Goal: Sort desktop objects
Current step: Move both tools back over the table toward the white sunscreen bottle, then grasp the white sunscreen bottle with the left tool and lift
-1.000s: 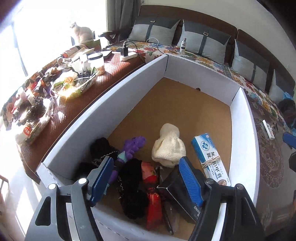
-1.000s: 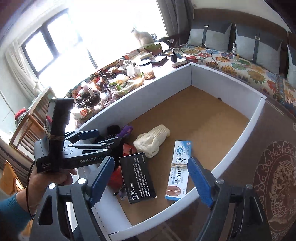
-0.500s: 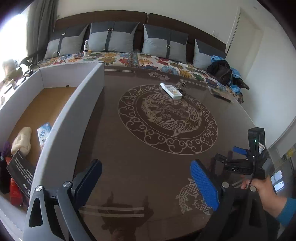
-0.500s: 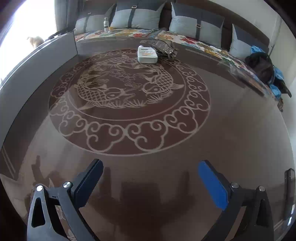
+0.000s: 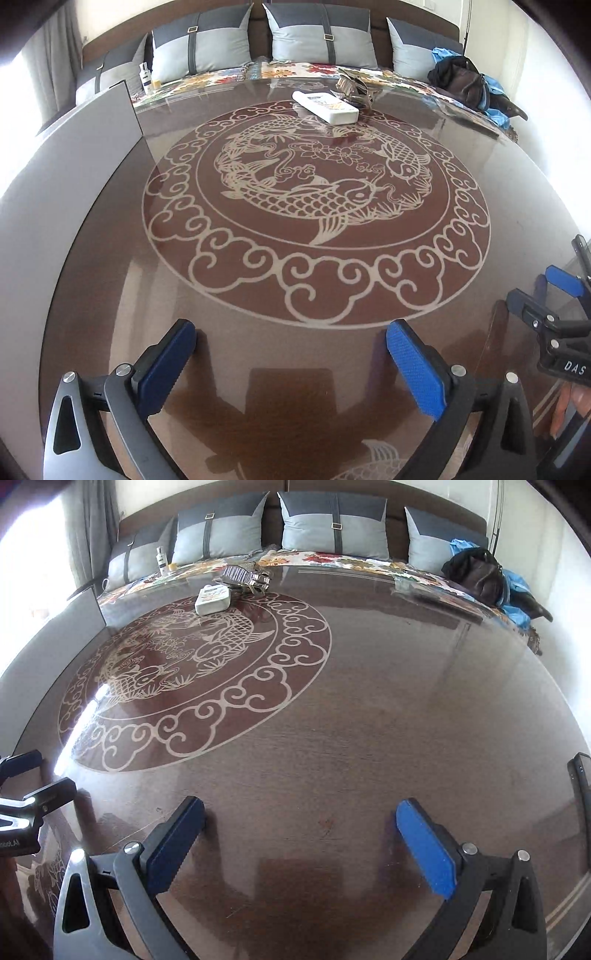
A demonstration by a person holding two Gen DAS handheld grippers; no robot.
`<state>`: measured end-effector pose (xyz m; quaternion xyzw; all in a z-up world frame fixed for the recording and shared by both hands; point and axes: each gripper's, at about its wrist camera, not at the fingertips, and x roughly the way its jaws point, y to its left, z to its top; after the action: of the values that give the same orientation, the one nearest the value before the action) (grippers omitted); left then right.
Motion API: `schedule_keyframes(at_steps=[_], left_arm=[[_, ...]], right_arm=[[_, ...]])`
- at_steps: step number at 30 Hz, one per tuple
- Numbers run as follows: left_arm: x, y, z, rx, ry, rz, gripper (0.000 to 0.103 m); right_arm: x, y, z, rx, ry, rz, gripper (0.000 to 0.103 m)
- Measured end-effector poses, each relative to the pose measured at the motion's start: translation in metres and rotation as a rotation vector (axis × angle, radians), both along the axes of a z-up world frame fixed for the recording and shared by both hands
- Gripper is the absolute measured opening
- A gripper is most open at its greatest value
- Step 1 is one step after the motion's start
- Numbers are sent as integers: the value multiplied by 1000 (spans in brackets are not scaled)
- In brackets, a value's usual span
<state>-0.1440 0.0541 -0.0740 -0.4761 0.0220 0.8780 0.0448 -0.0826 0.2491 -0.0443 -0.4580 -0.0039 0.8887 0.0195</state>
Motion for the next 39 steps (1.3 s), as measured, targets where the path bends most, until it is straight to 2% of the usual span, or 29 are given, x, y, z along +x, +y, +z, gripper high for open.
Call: schedule_keyframes(at_steps=[15, 31, 39], left_arm=[[-72, 28, 0, 0, 43, 28, 103], [-207, 70, 2, -1, 45, 23, 103], [-257, 71, 3, -8, 35, 22, 101]], right_arm=[[0, 0, 0, 0, 0, 0, 103], [0, 0, 0, 1, 0, 0, 103], [0, 0, 0, 1, 0, 0, 103]])
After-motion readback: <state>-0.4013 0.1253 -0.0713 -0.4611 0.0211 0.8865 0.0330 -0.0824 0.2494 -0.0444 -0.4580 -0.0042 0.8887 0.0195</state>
